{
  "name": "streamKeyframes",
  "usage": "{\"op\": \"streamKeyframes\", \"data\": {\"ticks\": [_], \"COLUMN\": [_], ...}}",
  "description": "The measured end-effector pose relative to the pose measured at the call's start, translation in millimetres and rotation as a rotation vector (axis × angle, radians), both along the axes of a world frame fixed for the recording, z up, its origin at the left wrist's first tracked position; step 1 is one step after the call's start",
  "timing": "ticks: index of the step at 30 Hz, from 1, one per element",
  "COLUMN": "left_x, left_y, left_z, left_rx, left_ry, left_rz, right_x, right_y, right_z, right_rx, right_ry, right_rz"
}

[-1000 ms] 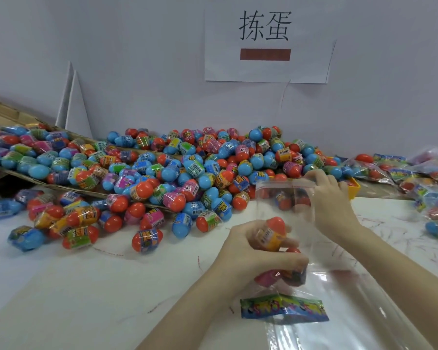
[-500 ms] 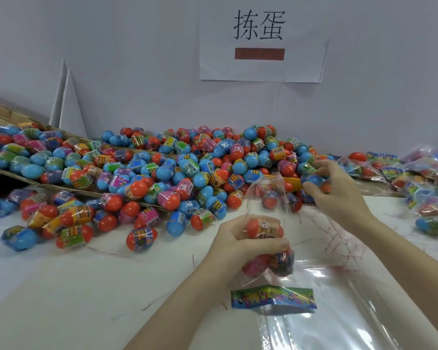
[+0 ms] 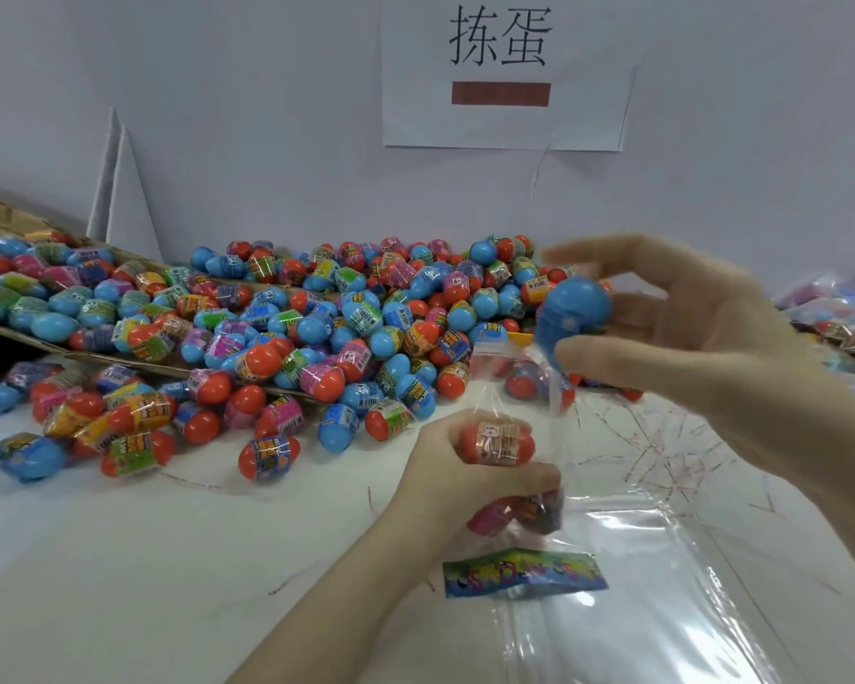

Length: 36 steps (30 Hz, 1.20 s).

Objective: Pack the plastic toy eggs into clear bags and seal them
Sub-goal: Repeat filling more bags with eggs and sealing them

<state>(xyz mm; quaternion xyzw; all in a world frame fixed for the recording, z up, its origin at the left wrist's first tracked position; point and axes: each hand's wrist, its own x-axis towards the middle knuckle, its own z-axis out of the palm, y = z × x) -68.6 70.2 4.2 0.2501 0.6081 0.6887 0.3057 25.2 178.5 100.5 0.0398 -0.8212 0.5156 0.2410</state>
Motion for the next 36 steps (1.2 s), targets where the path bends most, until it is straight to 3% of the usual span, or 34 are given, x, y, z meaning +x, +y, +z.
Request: {"op": "streamKeyframes", "data": {"ticks": [3,10,18,22,26,32,36], "left_x": [3.4,0.5,-1.6,-2.2,-2.1,-0.9,-1.4], "left_y": [0.0,1.3,2.9,3.2,2.2,1.7,0.8], "left_z": [3.2,-1.7,-6.9,-8.5,-7.1,-6.1,-4.5], "left_rx": [0.053,0.044,0.048,0.053,0.057,0.051,0.064], "left_ry": [-0.014,0.106,0.167,0.198,0.183,0.124,0.090], "left_rz": [-0.005,-0.005,-0.002,-0.005,-0.019,-0.025,-0.031], "right_x": [-4.0,-9.2,-13.7,-12.1,-10.2,-8.2,-10.5], "right_y": [-11.8,-11.3,-11.5,-10.5,-1.9,7.3,14.1], "right_z": [-3.9,-10.6,0.5,4.2,6.3,13.4,12.8], "right_rx": [0.150,0.174,0.752,0.614,0.531,0.727,0.850], "right_ry": [-0.027,-0.025,0.069,-0.081,-0.108,-0.152,-0.288], "right_rz": [-0.007,-0.115,-0.283,-0.086,-0.110,-0.058,-0.052]}}
